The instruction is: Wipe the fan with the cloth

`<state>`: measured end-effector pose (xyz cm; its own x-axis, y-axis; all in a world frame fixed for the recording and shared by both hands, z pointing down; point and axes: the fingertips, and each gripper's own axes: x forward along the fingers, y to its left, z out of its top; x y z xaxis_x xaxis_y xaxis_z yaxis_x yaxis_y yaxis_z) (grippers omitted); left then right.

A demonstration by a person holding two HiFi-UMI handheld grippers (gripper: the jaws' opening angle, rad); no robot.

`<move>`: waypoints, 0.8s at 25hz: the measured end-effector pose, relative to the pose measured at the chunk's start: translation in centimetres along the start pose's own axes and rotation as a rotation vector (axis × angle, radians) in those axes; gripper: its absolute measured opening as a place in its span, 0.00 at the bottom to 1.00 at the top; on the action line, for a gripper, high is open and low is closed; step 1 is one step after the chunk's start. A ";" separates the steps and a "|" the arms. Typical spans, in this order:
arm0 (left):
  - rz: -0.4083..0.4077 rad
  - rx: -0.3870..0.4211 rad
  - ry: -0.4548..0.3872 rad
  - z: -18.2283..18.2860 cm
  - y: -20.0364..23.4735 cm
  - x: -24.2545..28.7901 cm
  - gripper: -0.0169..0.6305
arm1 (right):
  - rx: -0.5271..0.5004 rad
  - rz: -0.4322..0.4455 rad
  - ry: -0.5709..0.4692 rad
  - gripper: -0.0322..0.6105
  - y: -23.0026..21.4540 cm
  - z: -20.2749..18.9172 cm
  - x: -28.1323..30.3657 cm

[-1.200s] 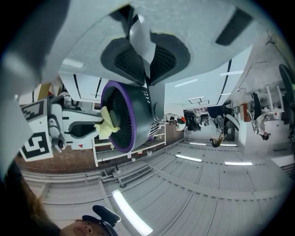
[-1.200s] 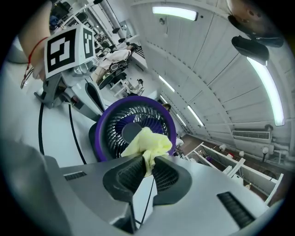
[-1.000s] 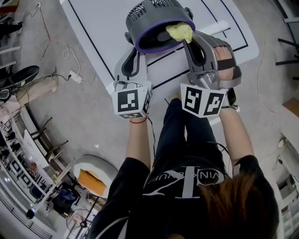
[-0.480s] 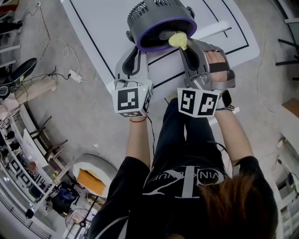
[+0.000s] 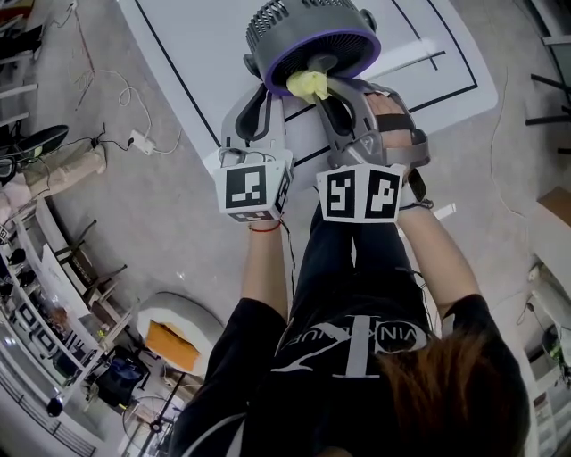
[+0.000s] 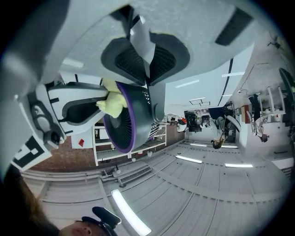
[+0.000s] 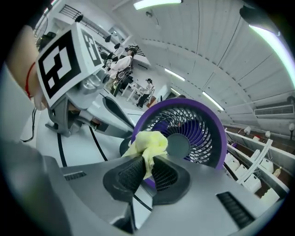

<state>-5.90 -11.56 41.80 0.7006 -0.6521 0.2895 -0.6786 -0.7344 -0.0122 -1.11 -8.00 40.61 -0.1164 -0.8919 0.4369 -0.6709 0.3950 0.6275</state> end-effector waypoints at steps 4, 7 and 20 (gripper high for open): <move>0.001 0.002 0.003 0.1 0.0 0.1 0.09 | 0.015 0.015 -0.047 0.10 -0.7 2.2 -0.1; 0.005 0.007 0.006 0.0 0.1 -0.1 0.09 | 0.041 0.026 -0.069 0.10 -0.9 3.2 -0.3; 0.024 0.015 0.014 0.0 0.2 -0.2 0.09 | 0.040 -0.038 -0.138 0.10 -4.4 5.8 -1.9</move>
<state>-6.21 -11.58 41.77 0.6810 -0.6670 0.3022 -0.6916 -0.7215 -0.0338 -2.16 -9.29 33.25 -0.1881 -0.9291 0.3183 -0.7055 0.3533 0.6143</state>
